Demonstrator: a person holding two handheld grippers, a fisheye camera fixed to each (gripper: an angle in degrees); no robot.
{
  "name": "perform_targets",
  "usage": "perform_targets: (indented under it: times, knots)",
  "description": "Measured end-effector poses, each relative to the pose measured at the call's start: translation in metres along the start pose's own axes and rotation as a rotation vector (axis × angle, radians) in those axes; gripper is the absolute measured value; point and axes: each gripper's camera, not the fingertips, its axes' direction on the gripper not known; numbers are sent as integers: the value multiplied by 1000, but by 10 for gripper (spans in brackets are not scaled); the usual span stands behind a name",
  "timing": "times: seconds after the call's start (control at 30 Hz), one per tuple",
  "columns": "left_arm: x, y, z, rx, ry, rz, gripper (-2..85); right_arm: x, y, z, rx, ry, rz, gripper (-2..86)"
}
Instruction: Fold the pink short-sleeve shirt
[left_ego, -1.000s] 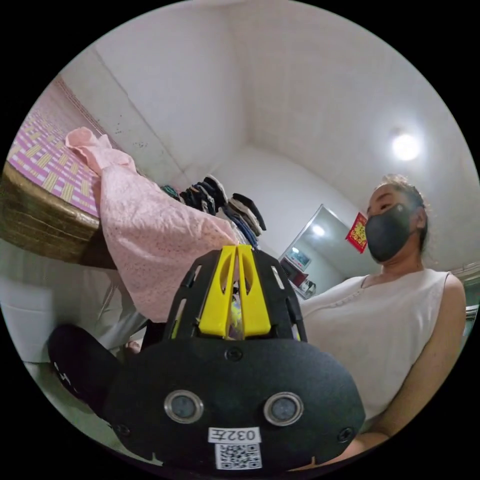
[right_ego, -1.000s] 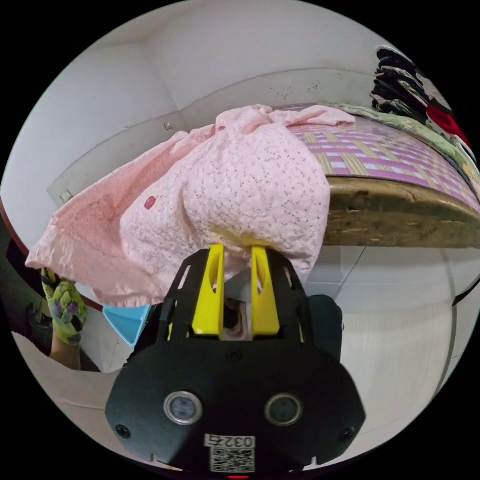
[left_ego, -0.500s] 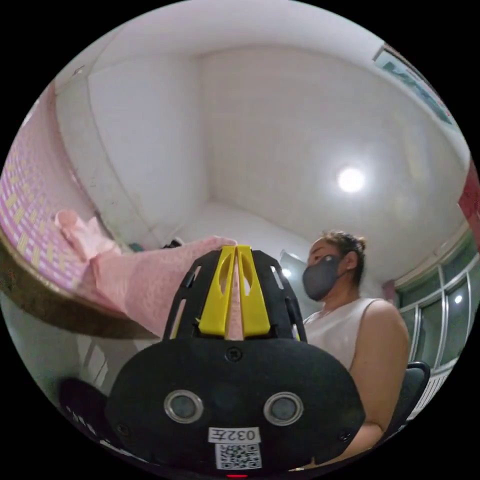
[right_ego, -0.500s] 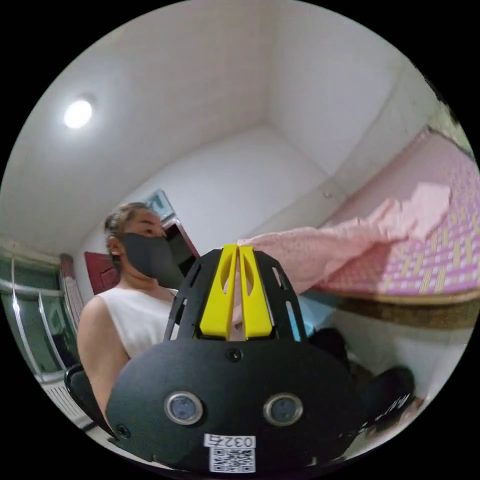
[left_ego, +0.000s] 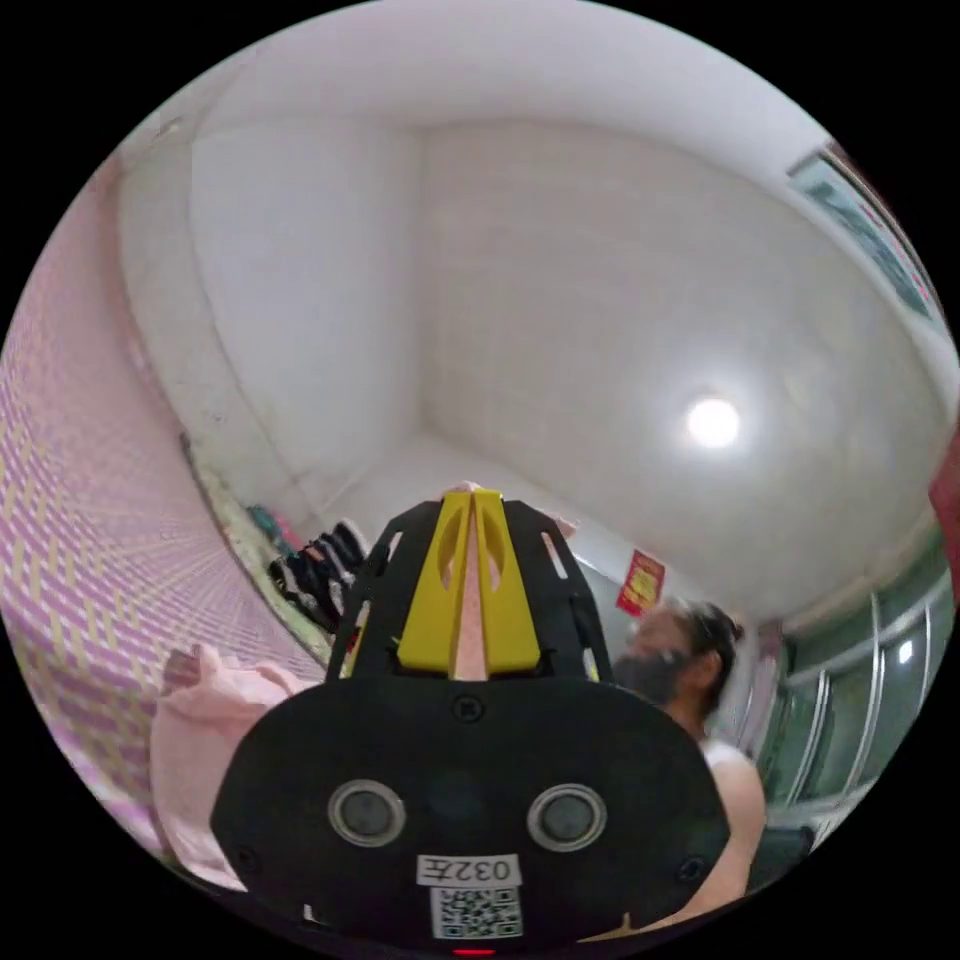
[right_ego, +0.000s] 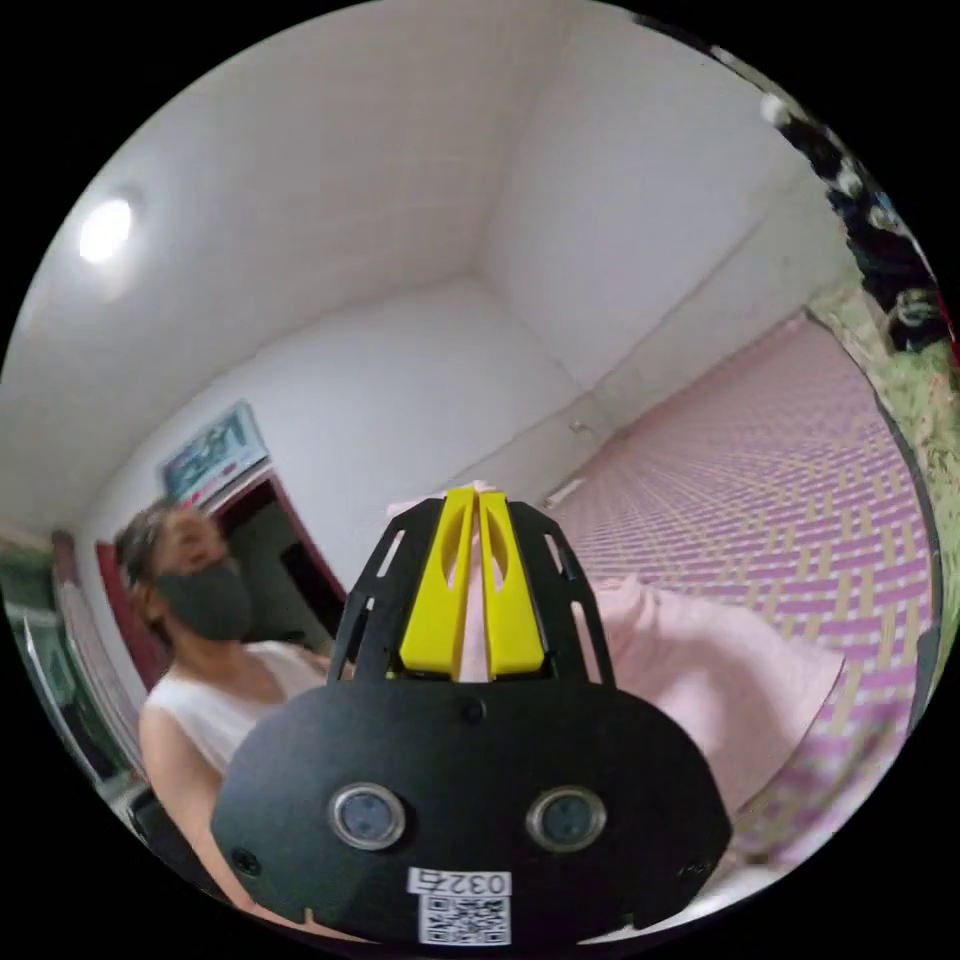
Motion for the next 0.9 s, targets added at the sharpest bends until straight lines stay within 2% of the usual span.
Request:
perform_targets:
  times: [0.07, 0.13, 0.2, 0.23, 0.37, 0.43, 0.5, 0.57, 0.63, 0.73, 0.8, 0.9]
  knots:
    - [-46, -49, 32, 27, -81, -103, -8, 42, -56, 26, 2, -47, 88, -10]
    - [-70, -103, 73, 25, -122, -121, -8, 61, -119, 54, 8, -64, 103, -10]
    - [-44, -171, 134, 34, -182, 40, -9, 41, -201, 83, 48, -49, 30, -10]
    - [-32, -185, 147, 48, -169, 81, -9, 27, -219, 88, 68, -51, -12, -10]
    - [62, -245, 195, 174, 120, 342, -9, -102, -300, 92, 187, -179, -362, -10]
    - [107, -254, 194, 155, 189, 486, -9, -147, -310, 81, 179, -172, -456, -10]
    - [155, -246, 177, 49, 220, 651, -9, -179, -304, 65, 101, -153, -489, -10]
    - [174, -228, 153, -47, 196, 714, -9, -185, -283, 53, 33, -125, -511, -10]
    - [175, -201, 123, -121, 105, 707, -9, -174, -255, 45, -56, -106, -466, -10]
    - [141, -154, 74, -281, -91, 588, -9, -119, -200, 39, -194, -103, -283, -10]
    - [84, -117, 39, -384, -224, 413, -9, -55, -151, 40, -248, -109, -77, -10]
    - [5, -73, 12, -496, -322, 133, -9, 18, -95, 51, -293, -56, 176, -10]
